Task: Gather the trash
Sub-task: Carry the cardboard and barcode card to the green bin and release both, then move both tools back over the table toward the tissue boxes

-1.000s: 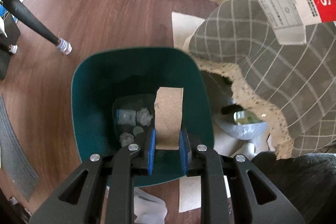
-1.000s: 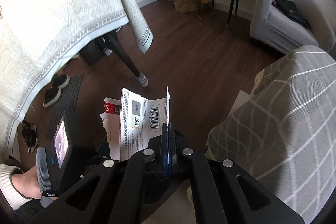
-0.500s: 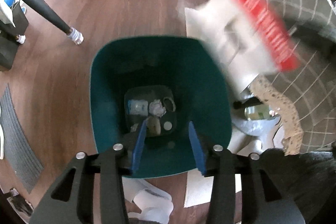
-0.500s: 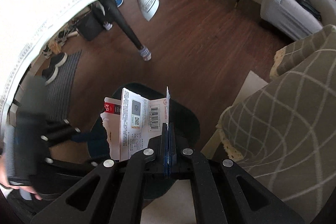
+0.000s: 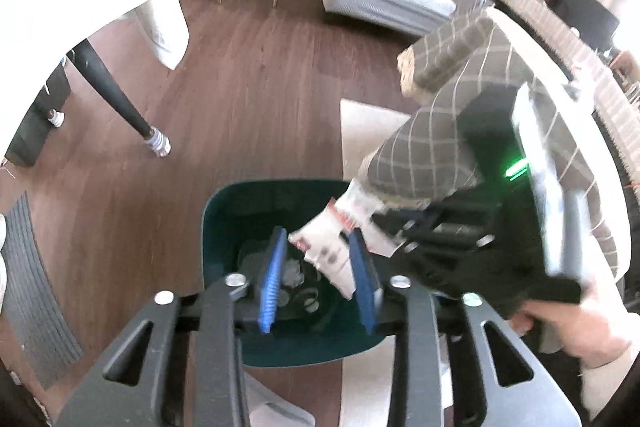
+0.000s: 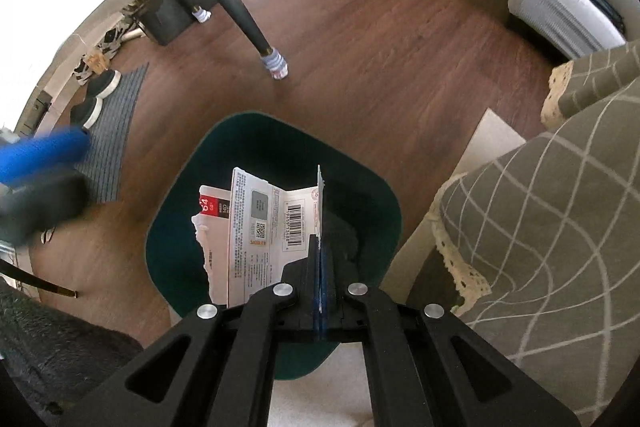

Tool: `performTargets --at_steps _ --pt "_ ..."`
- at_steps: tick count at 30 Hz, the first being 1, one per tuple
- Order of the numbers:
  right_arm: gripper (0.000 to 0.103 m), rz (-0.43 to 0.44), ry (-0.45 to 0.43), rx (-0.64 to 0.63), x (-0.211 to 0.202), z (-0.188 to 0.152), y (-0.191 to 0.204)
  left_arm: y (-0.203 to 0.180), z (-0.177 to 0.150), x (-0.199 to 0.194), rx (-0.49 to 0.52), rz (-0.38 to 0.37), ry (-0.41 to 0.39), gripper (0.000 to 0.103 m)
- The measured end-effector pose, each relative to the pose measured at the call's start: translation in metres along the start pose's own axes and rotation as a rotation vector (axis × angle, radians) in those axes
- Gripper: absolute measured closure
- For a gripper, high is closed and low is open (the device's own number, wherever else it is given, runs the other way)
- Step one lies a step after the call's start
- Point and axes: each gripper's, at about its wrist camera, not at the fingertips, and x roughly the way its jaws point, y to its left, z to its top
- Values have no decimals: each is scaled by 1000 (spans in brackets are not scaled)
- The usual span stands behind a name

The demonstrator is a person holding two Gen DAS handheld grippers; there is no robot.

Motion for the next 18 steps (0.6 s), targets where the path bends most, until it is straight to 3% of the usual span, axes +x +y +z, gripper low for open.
performTargets --at_steps 10,14,18 --pt "100 21 71 -19 31 -14 7 -16 25 -51 -11 -56 -173 76" --pt "66 11 84 -41 37 -21 13 -12 31 -65 -30 -71 -209 76" --pt "66 20 93 -67 37 -25 17 -10 37 -74 -32 -54 -237 76"
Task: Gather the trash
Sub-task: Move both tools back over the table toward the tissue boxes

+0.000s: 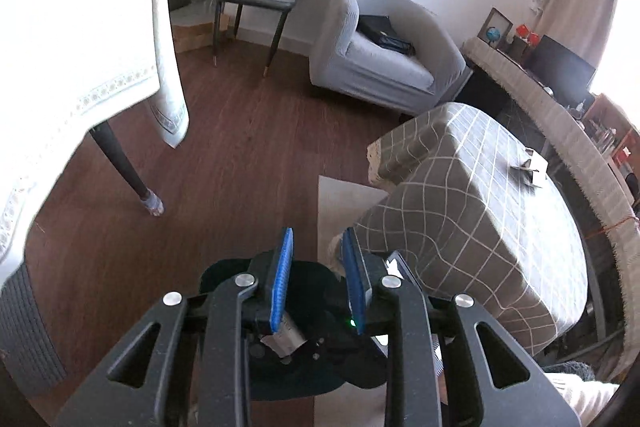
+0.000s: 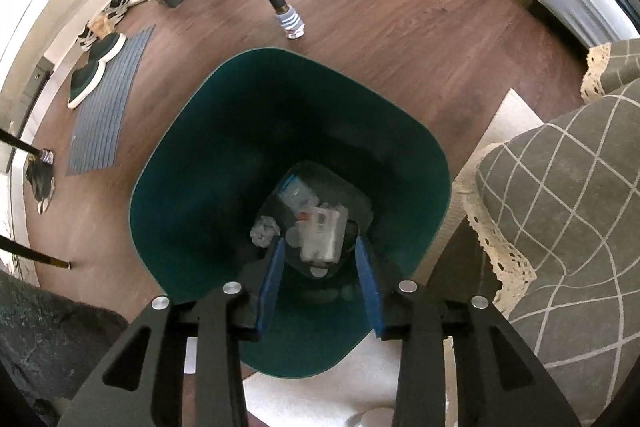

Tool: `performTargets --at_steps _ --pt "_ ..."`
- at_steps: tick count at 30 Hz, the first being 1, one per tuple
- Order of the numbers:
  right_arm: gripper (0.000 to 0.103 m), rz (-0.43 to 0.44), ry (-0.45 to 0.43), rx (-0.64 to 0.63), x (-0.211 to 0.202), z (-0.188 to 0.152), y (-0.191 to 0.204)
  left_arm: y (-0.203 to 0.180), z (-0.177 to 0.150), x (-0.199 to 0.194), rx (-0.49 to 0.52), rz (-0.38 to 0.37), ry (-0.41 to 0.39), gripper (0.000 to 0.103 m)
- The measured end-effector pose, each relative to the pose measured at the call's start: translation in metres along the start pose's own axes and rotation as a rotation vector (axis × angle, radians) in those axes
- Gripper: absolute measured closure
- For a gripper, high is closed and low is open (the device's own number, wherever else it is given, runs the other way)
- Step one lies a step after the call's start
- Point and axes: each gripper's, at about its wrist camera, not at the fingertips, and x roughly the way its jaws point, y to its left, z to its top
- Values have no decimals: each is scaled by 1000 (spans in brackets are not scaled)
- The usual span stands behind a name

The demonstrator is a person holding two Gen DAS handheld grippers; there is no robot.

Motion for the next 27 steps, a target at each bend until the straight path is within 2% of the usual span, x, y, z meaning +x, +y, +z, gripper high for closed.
performTargets --at_steps 2,8,18,27 --pt "66 13 10 -12 2 -1 2 -1 2 -6 18 35 -22 76" --pt "66 44 -11 -27 -11 -4 7 -5 12 -19 22 42 -61 76" --pt "66 77 -208 -51 -95 3 10 -29 24 -29 58 46 -111 75" --pt "66 54 -349 4 -164 -9 -25 -58 33 -29 93 33 -140 71"
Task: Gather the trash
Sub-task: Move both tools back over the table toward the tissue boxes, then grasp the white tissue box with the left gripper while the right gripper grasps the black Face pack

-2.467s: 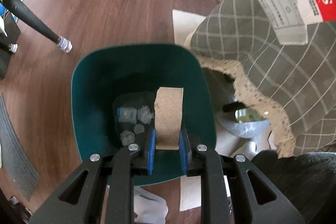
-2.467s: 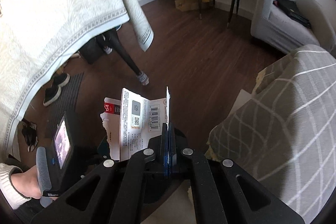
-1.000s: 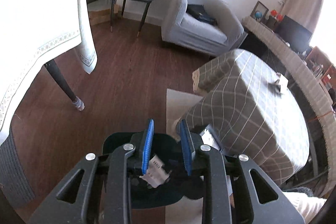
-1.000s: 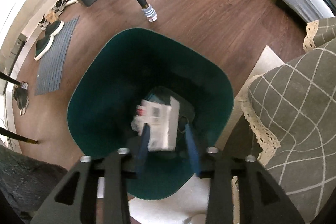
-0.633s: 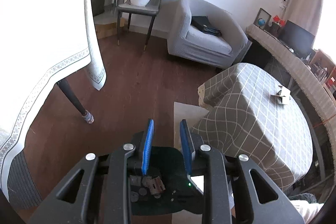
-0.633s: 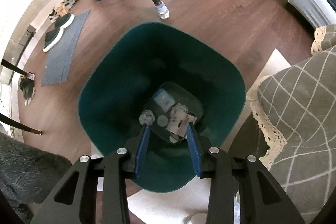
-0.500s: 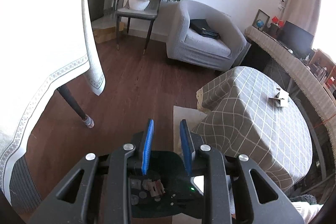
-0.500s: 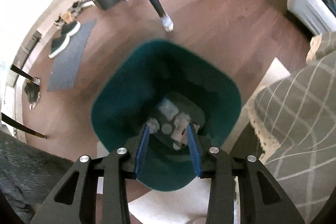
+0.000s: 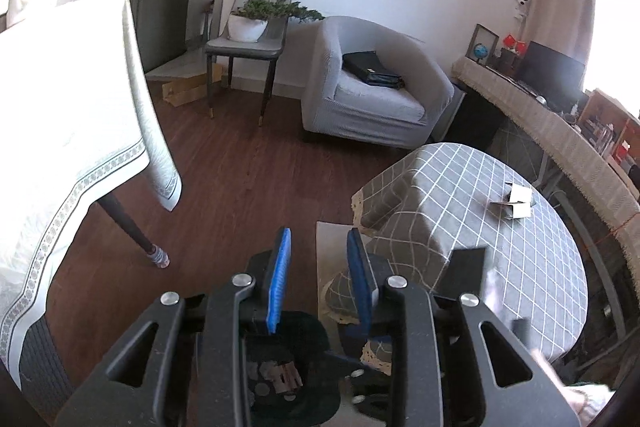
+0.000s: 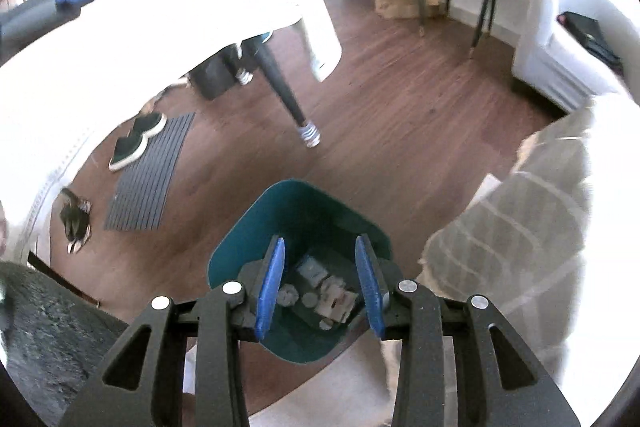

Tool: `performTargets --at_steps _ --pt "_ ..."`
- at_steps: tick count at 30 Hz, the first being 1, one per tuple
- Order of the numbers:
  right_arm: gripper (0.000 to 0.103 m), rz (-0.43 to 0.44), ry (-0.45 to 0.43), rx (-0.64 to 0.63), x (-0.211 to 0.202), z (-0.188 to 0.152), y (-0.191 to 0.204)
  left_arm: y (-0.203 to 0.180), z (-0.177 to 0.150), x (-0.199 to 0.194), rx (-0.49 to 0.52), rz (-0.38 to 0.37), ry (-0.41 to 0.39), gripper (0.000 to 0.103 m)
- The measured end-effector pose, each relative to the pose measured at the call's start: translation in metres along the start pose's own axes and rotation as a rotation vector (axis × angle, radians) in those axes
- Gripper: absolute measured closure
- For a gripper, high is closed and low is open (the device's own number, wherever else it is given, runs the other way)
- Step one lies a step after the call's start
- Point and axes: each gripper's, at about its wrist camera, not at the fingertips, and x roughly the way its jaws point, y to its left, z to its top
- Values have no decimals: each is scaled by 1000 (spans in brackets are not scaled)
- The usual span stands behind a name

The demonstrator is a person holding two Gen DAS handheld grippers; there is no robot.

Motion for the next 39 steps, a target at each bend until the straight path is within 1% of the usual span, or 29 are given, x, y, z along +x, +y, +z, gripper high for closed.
performTargets --at_steps 4,7,12,18,20,21,23,25,27,29,30,32,35,36,37,39 --pt "66 -42 -53 49 -32 2 -24 -15 3 5 7 -10 1 70" --pt "64 -93 -95 85 -60 3 -49 -27 6 9 18 -22 -2 68" --pt "61 -146 -163 164 -96 -7 -89 -60 5 20 50 -51 5 62" --pt "54 -224 -203 242 -131 -34 -141 -104 2 39 80 -98 27 54" --pt "51 -251 -215 266 -144 -46 -158 -122 1 46 93 -138 33 48" --pt "48 -262 -218 273 -149 -52 -164 -130 1 48 97 -147 31 46" --pt "45 -285 -228 291 -159 -64 -177 -150 0 53 115 -163 36 39" --pt "43 -302 -227 305 -167 -74 -190 -168 -4 59 133 -174 42 36" --pt "38 -315 -228 313 -173 -83 -200 -184 -6 66 146 -174 52 32" --pt "34 -335 -224 318 -181 -93 -211 -201 -8 74 157 -177 59 24" --pt "31 -347 -223 320 -185 -96 -216 -209 -10 80 162 -178 64 22" --pt "28 -377 -223 336 -194 -105 -229 -224 -13 93 178 -158 89 16" --pt "25 -405 -229 362 -205 -115 -249 -244 -18 110 193 -123 112 13" --pt "21 -415 -232 367 -208 -118 -255 -251 -19 116 197 -114 121 13" --pt "19 -423 -233 371 -211 -121 -262 -260 -19 122 200 -105 132 12" --pt "17 -436 -235 383 -218 -129 -277 -274 -19 130 205 -95 144 11"
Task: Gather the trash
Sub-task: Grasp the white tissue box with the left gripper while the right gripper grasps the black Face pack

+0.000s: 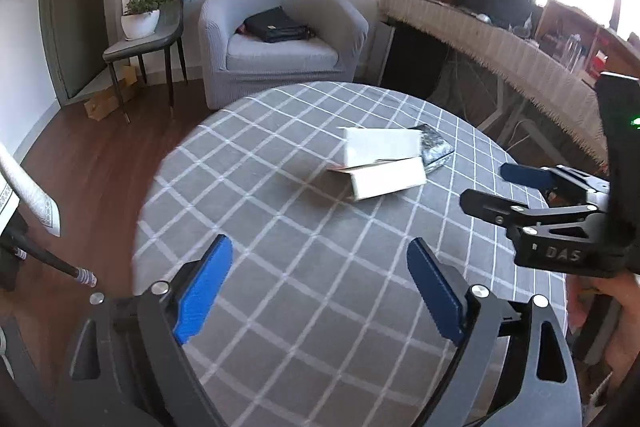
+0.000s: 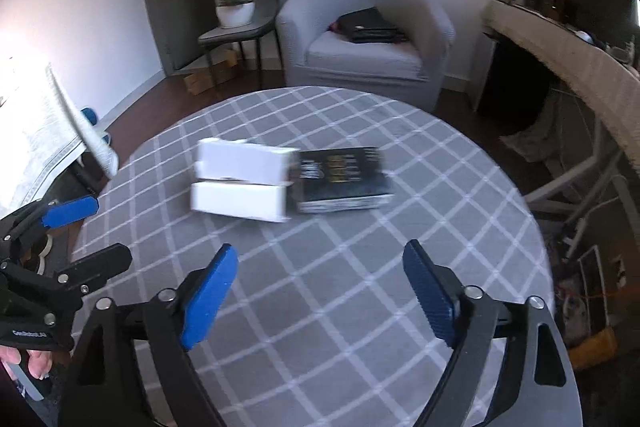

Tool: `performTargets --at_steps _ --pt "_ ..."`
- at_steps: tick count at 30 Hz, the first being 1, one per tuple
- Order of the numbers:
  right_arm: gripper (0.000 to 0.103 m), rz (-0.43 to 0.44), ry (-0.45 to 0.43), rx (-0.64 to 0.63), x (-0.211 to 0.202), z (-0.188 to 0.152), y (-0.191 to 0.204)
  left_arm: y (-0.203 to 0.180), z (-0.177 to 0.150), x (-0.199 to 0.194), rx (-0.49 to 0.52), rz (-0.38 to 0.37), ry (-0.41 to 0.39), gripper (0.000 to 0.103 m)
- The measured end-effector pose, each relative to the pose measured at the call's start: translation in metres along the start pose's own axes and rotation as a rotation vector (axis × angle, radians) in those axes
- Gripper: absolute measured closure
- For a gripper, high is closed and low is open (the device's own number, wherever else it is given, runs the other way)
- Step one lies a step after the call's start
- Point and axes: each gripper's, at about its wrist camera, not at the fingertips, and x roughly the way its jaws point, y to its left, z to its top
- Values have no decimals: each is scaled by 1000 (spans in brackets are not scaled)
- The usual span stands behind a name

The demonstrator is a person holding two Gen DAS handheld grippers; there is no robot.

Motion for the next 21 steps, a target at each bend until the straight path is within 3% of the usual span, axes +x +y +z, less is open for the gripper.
performTargets --at_steps 11,21 --pt "16 29 4 129 2 -8 -68 -41 17 64 -34 113 71 11" --pt "16 40 6 148 6 -8 -77 -53 27 80 -103 79 77 11"
